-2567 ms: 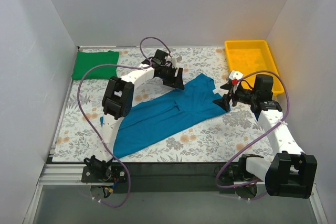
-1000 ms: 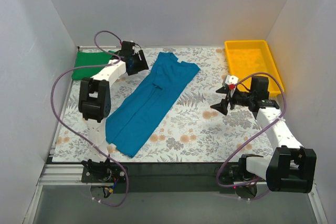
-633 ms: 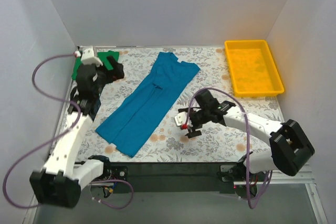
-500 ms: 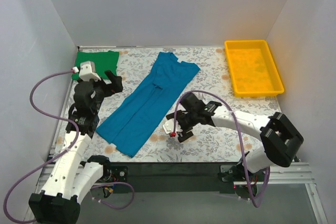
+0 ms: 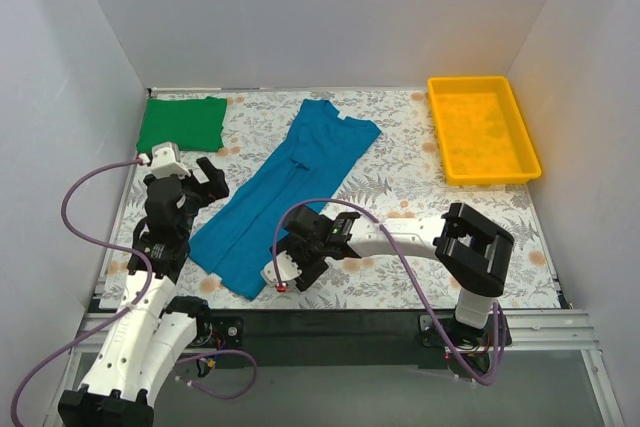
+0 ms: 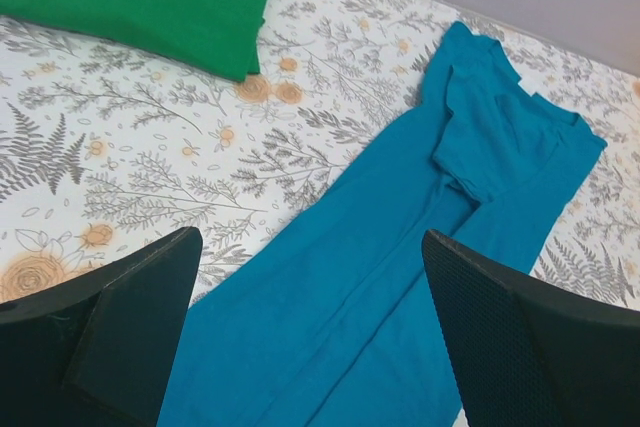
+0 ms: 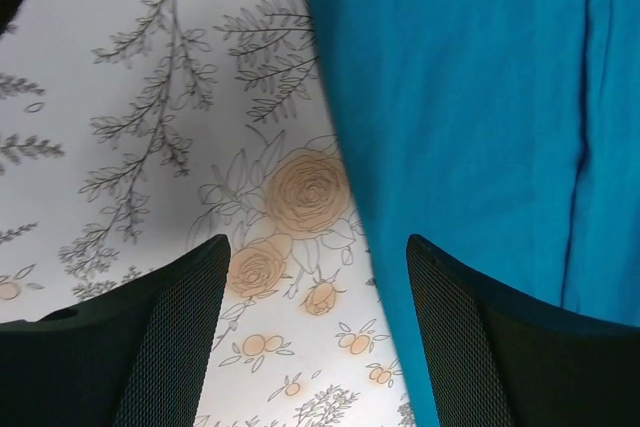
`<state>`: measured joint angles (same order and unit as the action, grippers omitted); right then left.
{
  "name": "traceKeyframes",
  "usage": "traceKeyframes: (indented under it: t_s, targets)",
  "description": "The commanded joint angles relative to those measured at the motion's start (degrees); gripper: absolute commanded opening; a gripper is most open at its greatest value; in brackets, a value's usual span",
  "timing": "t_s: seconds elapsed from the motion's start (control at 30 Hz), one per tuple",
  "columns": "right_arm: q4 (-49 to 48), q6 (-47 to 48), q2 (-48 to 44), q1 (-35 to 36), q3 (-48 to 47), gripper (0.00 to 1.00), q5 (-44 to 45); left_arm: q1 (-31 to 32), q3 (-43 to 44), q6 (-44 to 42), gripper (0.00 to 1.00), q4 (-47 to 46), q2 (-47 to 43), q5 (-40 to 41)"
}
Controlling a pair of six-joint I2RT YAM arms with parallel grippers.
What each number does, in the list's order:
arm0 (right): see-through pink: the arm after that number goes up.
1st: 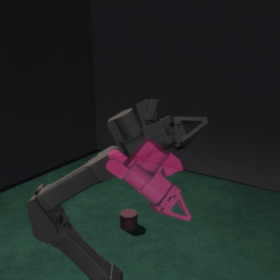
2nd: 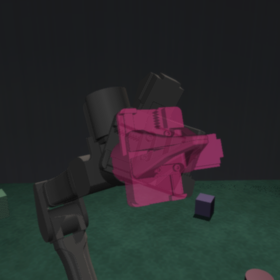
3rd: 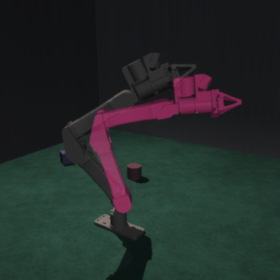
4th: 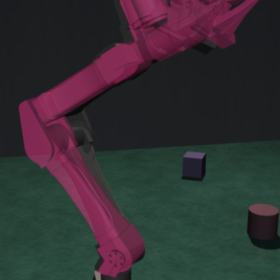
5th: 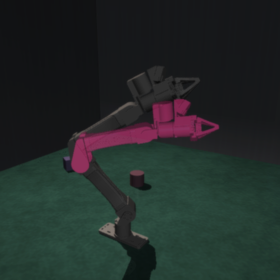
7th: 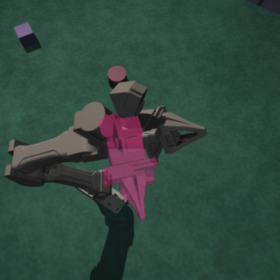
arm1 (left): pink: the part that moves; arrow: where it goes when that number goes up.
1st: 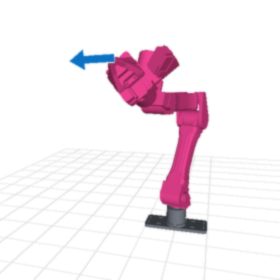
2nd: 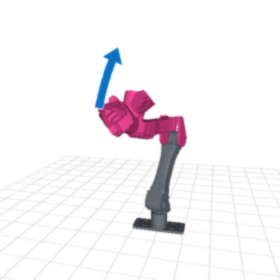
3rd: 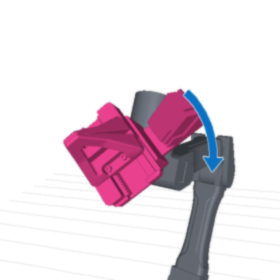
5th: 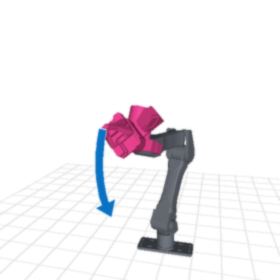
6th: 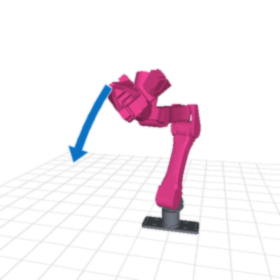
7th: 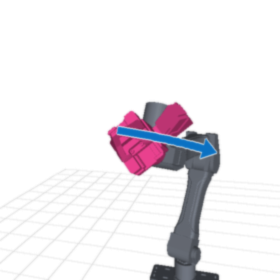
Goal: Fold and stack the t-shirts
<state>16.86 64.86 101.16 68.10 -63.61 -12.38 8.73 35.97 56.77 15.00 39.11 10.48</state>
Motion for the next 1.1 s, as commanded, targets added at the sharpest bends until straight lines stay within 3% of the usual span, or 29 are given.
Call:
traceKeyframes:
  t_s: [0.0, 0.5, 0.7, 0.8, 0.83, 0.93, 1.07]
  targets:
    - [-3.15, -0.79, 1.22, 0.81, -2.92, 0.77, 2.89, -0.12, 0.07, -0.79, 0.92, 0.02, -2.37, 4.89]
    - [-3.77, -1.23, 11.33, 4.85, -11.35, 0.7, 4.56, -0.12, -0.99, -0.35, 0.92, 0.11, -7.3, 8.59]
    - [-3.59, 0.26, 10.9, 5.56, -8.03, 0.51, 3.42, -0.12, -1.25, -0.17, 0.92, -0.15, -7.47, 8.15]
    - [-3.33, 1.41, 9.76, 5.64, -5.57, 0.36, 2.28, -0.12, -1.51, -0.08, 0.92, -0.33, -7.47, 7.8]
    - [-3.15, 1.76, 9.49, 5.56, -5.12, 0.24, 1.84, -0.12, -1.6, -0.08, 0.92, -0.41, -7.39, 7.63]
    - [-2.89, 2.11, 8.79, 5.56, -3.28, 0.04, 1.48, -0.12, -1.51, -0.08, 0.92, -0.42, -7.3, 7.36]
    - [-2.27, 2.9, 6.07, 5.56, 0.67, 0.01, 2.01, -0.12, -1.69, -0.08, 0.92, -0.68, -7.3, 5.96]
